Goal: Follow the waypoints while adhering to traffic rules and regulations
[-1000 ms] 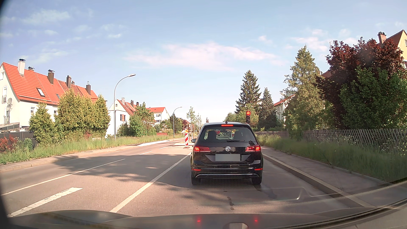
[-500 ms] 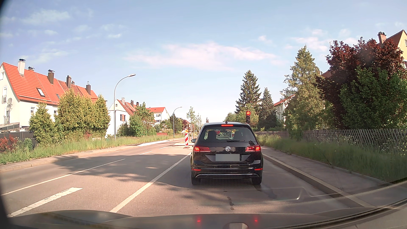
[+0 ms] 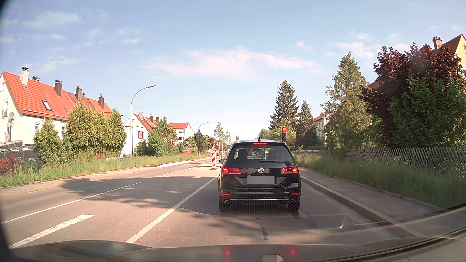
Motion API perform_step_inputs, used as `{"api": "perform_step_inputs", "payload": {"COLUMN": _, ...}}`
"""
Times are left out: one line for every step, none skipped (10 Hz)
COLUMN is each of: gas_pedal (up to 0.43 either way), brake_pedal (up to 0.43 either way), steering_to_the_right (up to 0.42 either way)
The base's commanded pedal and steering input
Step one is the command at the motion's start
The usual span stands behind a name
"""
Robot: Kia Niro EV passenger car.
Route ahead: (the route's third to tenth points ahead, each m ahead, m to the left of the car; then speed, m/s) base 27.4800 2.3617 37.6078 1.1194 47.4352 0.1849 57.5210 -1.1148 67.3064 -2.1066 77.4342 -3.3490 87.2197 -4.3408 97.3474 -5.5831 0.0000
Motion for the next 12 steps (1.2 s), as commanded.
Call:
{"api": "perform_step_inputs", "payload": {"gas_pedal": 0.000, "brake_pedal": 0.238, "steering_to_the_right": -0.021}}
{"api": "perform_step_inputs", "payload": {"gas_pedal": 0.000, "brake_pedal": 0.238, "steering_to_the_right": -0.021}}
{"api": "perform_step_inputs", "payload": {"gas_pedal": 0.000, "brake_pedal": 0.238, "steering_to_the_right": -0.021}}
{"api": "perform_step_inputs", "payload": {"gas_pedal": 0.000, "brake_pedal": 0.238, "steering_to_the_right": -0.021}}
{"api": "perform_step_inputs", "payload": {"gas_pedal": 0.000, "brake_pedal": 0.238, "steering_to_the_right": -0.021}}
{"api": "perform_step_inputs", "payload": {"gas_pedal": 0.000, "brake_pedal": 0.238, "steering_to_the_right": -0.021}}
{"api": "perform_step_inputs", "payload": {"gas_pedal": 0.000, "brake_pedal": 0.238, "steering_to_the_right": -0.021}}
{"api": "perform_step_inputs", "payload": {"gas_pedal": 0.000, "brake_pedal": 0.238, "steering_to_the_right": -0.021}}
{"api": "perform_step_inputs", "payload": {"gas_pedal": 0.000, "brake_pedal": 0.238, "steering_to_the_right": -0.021}}
{"api": "perform_step_inputs", "payload": {"gas_pedal": 0.000, "brake_pedal": 0.238, "steering_to_the_right": -0.021}}
{"api": "perform_step_inputs", "payload": {"gas_pedal": 0.000, "brake_pedal": 0.238, "steering_to_the_right": -0.021}}
{"api": "perform_step_inputs", "payload": {"gas_pedal": 0.000, "brake_pedal": 0.238, "steering_to_the_right": -0.021}}
